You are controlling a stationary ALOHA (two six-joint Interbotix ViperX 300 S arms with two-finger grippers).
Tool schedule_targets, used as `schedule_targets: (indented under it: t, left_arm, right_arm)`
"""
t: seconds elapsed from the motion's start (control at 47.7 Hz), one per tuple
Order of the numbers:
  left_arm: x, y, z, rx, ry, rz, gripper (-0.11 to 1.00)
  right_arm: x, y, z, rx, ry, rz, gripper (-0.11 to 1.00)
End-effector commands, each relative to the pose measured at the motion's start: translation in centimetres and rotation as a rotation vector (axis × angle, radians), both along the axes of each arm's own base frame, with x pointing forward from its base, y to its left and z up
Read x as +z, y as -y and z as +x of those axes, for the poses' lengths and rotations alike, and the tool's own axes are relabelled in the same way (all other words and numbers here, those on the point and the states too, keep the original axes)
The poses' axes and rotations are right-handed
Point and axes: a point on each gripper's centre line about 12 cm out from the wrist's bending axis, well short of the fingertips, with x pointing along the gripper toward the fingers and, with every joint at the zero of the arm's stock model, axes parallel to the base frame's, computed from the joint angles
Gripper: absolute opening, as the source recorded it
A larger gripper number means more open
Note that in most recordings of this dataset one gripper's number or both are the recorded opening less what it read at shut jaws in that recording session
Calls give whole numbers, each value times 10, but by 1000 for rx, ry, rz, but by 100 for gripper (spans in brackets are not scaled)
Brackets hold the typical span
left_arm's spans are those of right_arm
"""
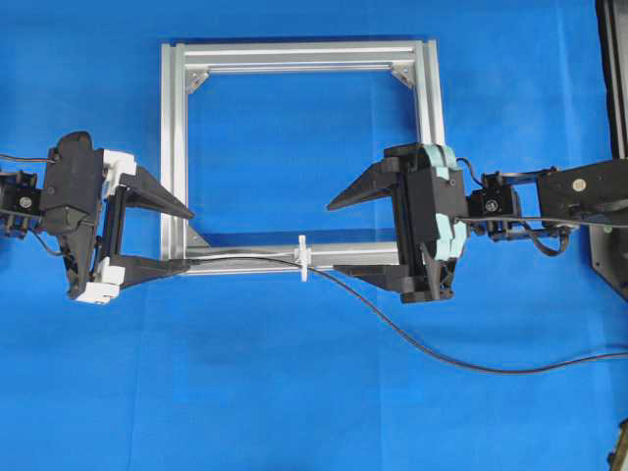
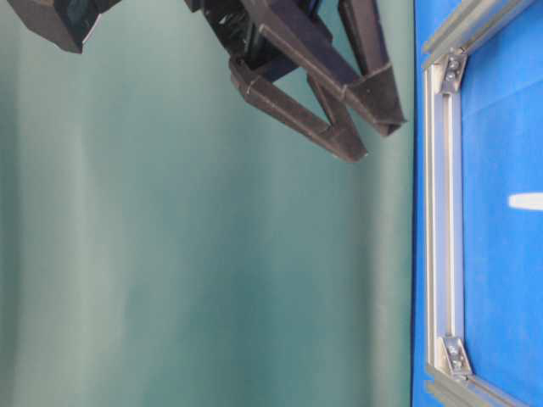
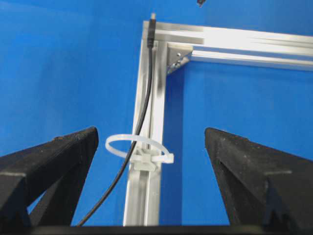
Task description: Insert the wire through the string loop located in the center.
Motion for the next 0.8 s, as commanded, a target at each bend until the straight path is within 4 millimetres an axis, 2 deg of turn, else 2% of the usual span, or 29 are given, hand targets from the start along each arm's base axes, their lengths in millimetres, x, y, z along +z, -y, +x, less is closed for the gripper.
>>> schedule_targets:
  t: [0.0, 0.775]
  left_arm:
    - [8, 0, 5, 4, 27, -4, 81]
    - [7, -4, 5, 16, 21, -4, 81]
  right_arm:
    - [9, -1, 0, 2, 28, 1, 92]
    - [9, -1, 0, 4, 26, 1, 92]
